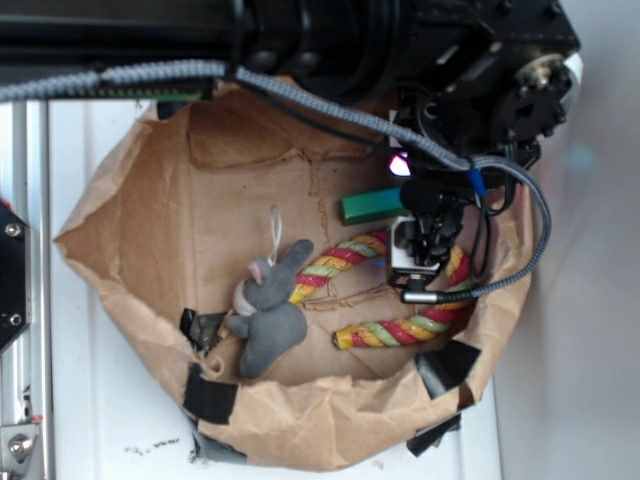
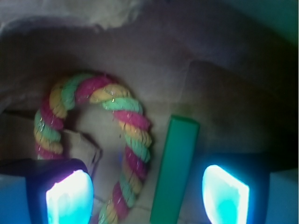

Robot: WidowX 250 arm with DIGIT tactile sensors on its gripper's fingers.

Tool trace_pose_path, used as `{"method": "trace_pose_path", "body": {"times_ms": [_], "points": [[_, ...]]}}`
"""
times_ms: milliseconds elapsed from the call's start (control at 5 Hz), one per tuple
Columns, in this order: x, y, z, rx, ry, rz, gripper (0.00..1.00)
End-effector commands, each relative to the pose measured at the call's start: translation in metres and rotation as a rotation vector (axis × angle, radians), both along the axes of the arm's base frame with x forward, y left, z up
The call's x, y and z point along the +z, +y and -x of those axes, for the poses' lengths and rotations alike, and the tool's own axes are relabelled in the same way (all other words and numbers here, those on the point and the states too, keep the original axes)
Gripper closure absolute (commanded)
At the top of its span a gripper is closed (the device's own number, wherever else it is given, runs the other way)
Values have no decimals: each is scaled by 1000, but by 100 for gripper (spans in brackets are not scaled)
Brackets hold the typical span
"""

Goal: Grab the green block.

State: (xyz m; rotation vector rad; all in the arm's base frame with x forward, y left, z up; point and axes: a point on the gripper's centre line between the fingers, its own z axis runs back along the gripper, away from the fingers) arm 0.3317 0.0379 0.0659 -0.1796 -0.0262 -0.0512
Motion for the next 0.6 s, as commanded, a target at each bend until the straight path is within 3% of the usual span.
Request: {"method": "trace_pose_path", "body": {"times_ms": [0,200,400], "points": [[-17,-2,-13,14,-115,-73,0],[-24,-3,-12,6,-124,-98,0],[-23,-3,-8,-5,-124,-80,48]]}}
